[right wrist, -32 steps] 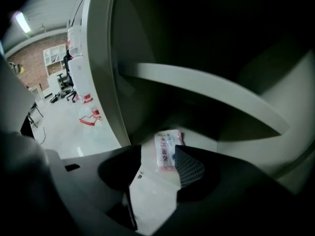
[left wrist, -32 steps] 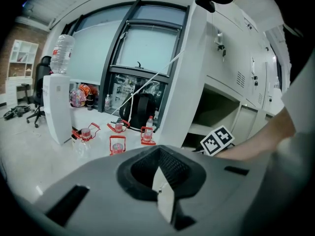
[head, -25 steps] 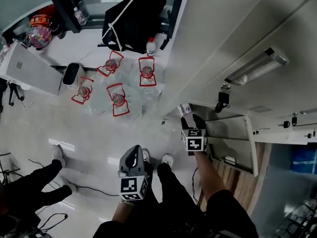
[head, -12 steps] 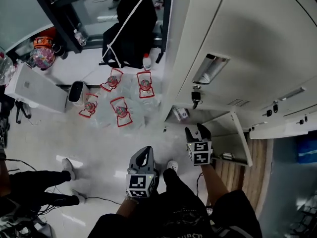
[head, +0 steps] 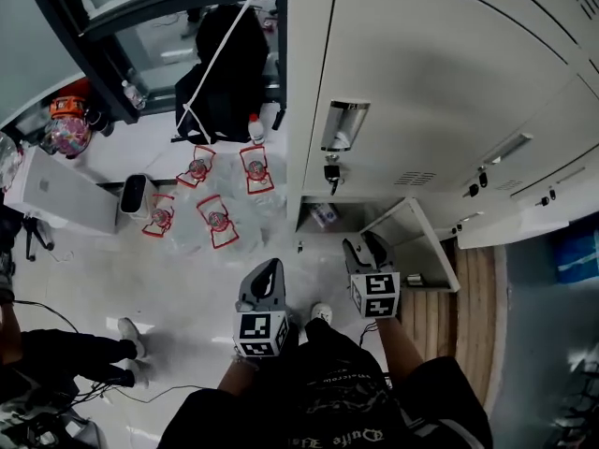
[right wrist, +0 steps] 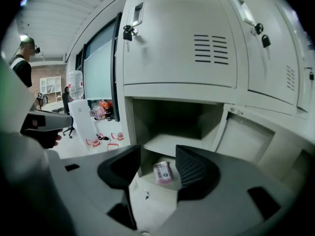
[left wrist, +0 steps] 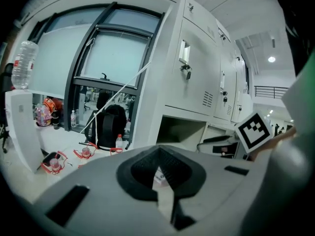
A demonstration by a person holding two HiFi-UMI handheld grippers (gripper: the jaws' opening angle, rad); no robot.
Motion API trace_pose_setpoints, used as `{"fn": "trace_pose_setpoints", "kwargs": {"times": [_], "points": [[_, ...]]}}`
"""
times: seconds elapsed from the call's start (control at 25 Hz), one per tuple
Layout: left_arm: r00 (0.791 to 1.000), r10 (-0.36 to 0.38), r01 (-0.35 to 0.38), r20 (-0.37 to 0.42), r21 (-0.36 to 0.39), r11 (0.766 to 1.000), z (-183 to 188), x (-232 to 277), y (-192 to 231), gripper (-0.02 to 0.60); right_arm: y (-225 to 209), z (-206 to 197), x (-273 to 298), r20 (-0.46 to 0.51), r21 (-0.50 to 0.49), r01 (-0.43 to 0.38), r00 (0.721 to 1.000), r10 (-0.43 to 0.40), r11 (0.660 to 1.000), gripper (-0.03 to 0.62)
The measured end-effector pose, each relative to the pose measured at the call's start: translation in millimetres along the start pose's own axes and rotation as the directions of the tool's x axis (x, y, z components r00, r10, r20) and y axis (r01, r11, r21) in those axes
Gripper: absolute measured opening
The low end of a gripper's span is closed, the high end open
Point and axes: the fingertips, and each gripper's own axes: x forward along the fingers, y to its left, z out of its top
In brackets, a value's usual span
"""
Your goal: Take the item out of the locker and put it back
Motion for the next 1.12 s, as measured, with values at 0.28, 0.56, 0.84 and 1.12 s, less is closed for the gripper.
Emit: {"fn": "trace_pose_setpoints", "kwargs": {"times": [0.28,0.56,0.84,1.12], "points": [[1.0,-0.01,0.009,0.016,0.026,1.0,20,-1,-2,0.006,-10,20,-35,0.068,0.057,0.048,0.996,-0.052,0.997,0.222],[0.998,-0.03,0.028,0.047,0.053,0.998,36,-9,-8,0.006,-16,33,-72,0.145,0.127,0.09,0.984,-0.108,0.988,0.222],[0.995,-0.057,0.05,0.085,0.082,0.995,48,-7,-21,0.006,-22,40,-97,0.213,0.172,0.112,0.966,-0.148,0.979,0.222],[0.992,-0.07,0.059,0.103,0.107,0.992,55,-2,-28,0.006,-27,49,-112,0.257,0.163,0.145,0.949,-0.184,0.976,0.222]]}}
